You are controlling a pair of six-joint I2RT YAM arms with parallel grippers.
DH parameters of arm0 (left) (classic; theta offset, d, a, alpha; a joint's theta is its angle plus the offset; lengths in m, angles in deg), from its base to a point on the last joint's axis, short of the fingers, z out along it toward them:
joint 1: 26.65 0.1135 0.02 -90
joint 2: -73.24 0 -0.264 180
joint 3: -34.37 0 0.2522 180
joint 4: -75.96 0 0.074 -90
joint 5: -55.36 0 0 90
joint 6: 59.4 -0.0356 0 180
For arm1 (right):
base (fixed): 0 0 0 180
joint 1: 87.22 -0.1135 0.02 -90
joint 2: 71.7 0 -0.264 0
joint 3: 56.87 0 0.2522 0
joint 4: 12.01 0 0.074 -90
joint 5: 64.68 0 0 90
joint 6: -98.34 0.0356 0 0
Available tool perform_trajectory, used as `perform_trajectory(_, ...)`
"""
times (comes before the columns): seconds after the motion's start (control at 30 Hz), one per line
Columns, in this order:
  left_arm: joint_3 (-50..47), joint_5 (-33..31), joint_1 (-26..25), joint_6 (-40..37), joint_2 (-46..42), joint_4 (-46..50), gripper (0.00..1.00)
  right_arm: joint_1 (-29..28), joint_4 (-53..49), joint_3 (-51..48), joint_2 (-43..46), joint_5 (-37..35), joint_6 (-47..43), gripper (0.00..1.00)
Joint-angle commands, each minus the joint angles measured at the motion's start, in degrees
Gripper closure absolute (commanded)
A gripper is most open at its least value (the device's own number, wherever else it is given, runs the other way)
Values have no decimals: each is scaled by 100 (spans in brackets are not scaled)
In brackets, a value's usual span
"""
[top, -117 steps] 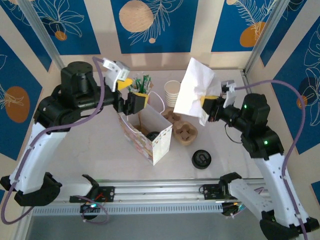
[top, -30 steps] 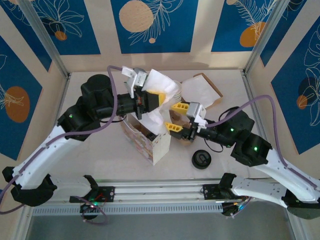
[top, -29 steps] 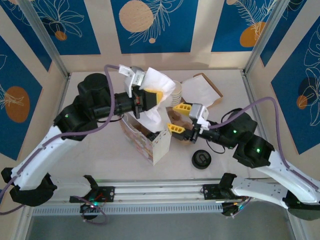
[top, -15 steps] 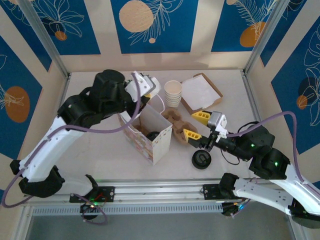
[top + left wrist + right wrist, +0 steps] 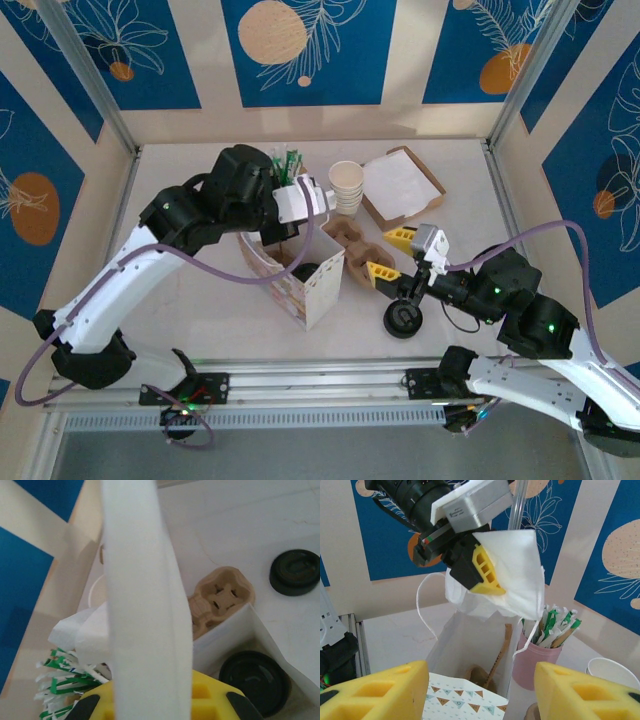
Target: Pack the takeout coffee
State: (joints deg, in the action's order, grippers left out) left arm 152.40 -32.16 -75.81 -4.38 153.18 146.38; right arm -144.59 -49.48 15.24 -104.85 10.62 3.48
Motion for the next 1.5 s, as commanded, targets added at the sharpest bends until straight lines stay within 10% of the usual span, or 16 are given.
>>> perform_trajectory(0.0,91,631,196,-300,50,355,100,14,39,-32,84,-112,80,41)
perform_trajectory(0.27,212,1038,445,-314,308,879,97,18,95,-17,46,-113,304,40)
perform_trajectory(0.53,235,965,478,-187,229,670,39,73,62,34,-32,-112,490,34)
perform_trajectory(0.77,95,808,487,-114,22,336,28,98,-165,236,-424,-40,516,30)
perform_trajectory(0.93,69,670,487,-64,-70,294,31,99,-218,419,-847,-58,574,22)
perform_trajectory(1.27,-229,307,495,-61,-146,213,76,465,-154,756,-1774,-614,1444,21)
perform_trajectory(1.47,-300,370,545,-22,-102,174,79,884,170,825,-2093,205,1765,21)
